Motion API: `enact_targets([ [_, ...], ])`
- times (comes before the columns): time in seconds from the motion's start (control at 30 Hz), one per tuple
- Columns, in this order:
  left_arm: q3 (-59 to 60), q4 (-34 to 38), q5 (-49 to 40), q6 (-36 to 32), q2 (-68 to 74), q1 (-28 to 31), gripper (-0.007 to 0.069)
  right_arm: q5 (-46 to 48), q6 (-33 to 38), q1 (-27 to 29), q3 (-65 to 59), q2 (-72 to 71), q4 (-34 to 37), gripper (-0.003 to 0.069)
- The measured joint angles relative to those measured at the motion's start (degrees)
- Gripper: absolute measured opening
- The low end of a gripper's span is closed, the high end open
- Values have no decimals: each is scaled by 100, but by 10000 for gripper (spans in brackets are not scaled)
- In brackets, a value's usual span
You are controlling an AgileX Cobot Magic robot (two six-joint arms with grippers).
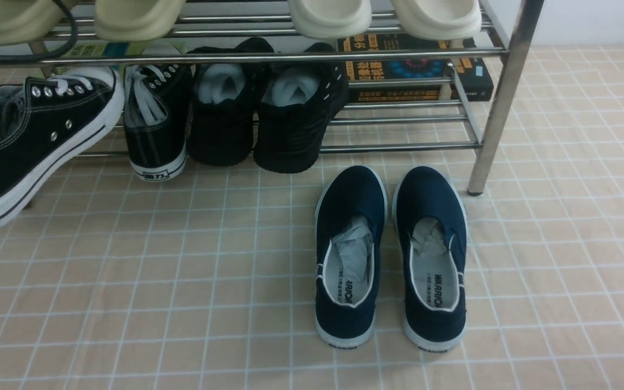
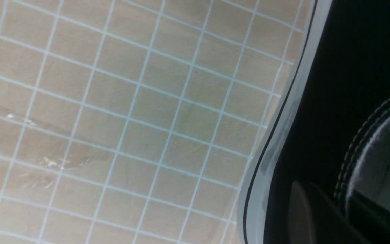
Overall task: Take the shoes off the shelf from the light coffee tablecloth by hand.
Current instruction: 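Set the held shoe down on the floor in front of the rack with the left gripper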
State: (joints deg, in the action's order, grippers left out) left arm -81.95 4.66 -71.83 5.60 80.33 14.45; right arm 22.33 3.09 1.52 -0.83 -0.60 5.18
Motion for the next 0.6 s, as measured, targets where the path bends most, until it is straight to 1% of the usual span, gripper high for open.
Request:
enact_targets([
  [0.13,655,-221,0,126,-495,0,21,0,0,0,0,0,0,239],
  [0.23,1359,-294,84,365,-922,0,21,0,0,0,0,0,0,239],
  [0.3,1935,-287,372,625,-1210,0,21,0,0,0,0,0,0,239],
  [0.37,2566,-244,851,842,-1473,0,21,0,0,0,0,0,0,239],
  [0.4,2620,-243,851,860,-1473,0,21,0,0,0,0,0,0,239],
  [0.47,3185,-216,1425,1029,-1645,0,21,0,0,0,0,0,0,239],
  [0.57,3704,-221,1982,1116,-1688,0,21,0,0,0,0,0,5,239],
  [0.6,3733,-221,2017,1121,-1688,0,21,0,0,0,0,0,5,239],
])
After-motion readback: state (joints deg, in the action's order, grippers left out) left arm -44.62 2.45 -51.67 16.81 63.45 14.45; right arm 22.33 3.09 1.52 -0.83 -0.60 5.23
